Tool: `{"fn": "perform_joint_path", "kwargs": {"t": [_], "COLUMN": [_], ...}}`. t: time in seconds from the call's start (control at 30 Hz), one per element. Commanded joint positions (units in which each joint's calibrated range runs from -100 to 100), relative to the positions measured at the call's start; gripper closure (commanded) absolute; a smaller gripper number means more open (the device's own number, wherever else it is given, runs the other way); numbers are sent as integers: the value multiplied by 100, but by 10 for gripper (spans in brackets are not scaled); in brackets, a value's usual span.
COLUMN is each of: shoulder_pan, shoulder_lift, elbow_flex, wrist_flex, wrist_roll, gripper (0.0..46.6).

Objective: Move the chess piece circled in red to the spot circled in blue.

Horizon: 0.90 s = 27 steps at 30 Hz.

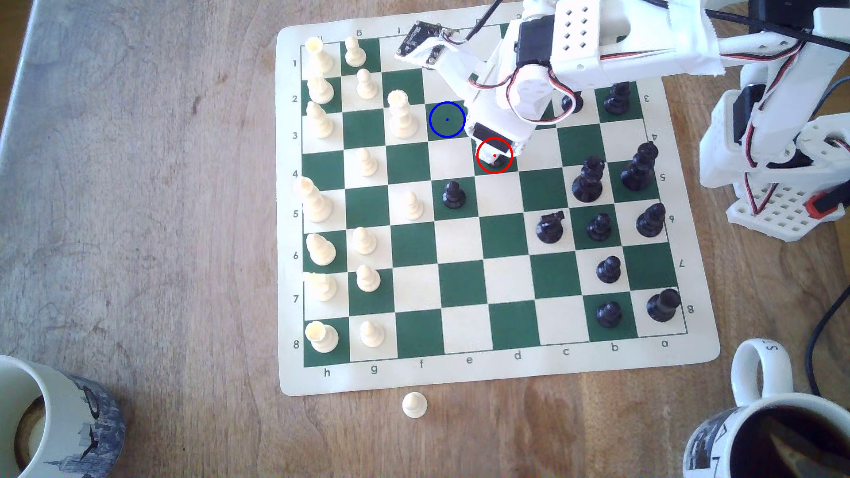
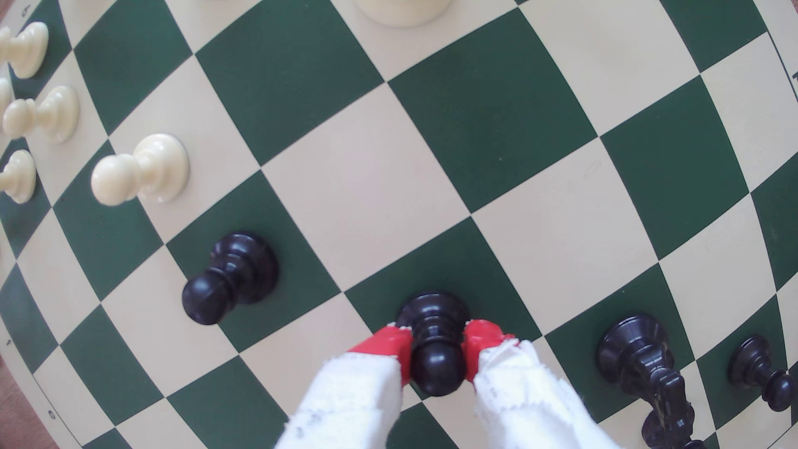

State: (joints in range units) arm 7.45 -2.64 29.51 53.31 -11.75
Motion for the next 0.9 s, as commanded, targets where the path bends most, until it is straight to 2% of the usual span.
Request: {"fn": "perform_joint_path", "kwargs": {"t": [0.0, 0.23, 0.4, 0.7, 0.87], "shoulder_pan": [-21, -14, -6, 268, 464], "shoulder_lift": [-560, -908, -916, 383, 858], "elbow_flex": [-539, -666, -1228, -2670, -2924], "wrist_flex": [247, 517, 918, 967, 804], "wrist_roll": [-5, -5, -10, 39, 73], "gripper": [458, 464, 464, 464, 464]}}
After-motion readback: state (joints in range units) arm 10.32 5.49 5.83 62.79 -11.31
